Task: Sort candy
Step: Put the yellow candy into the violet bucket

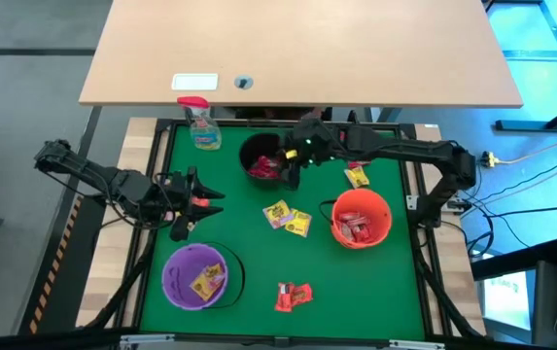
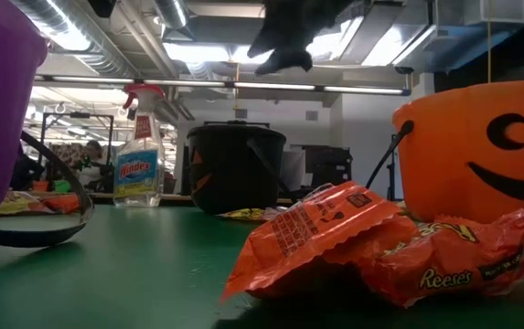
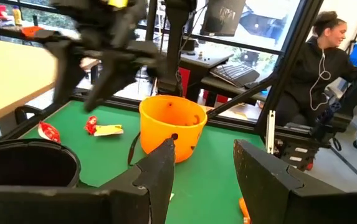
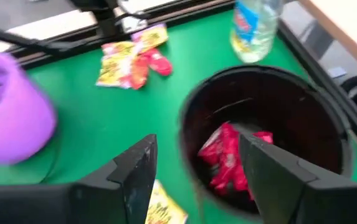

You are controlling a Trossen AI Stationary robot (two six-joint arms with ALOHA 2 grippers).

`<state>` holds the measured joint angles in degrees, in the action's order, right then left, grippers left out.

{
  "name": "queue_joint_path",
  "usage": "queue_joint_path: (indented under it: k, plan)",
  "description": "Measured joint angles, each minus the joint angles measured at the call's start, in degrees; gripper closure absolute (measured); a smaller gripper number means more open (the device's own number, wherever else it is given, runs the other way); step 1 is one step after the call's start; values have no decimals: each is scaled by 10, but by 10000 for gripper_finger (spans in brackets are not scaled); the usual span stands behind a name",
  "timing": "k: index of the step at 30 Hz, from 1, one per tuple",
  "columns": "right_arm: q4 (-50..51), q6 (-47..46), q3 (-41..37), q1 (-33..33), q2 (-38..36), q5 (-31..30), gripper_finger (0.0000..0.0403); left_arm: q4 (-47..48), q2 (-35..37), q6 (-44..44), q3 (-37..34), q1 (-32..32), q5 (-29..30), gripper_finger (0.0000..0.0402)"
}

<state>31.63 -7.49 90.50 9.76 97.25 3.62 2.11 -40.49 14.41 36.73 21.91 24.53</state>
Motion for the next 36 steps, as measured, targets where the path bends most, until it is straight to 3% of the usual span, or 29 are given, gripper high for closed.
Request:
queue_joint_path:
  k: [11,21,29,36]
  plan:
    - [84,-36,0,-129,-49,-31,211,6,0,4,0,0,0,246]
    - [191,-115,-14,-254,-11,-148,214,14,0,16,0,0,0,246]
    - [136,-124,-58,-251,71,-142,209,18,-3,17,0,0,0,246]
    - [128,-116,-58,-224,135,-121,149,19,-4,19,0,0,0,246]
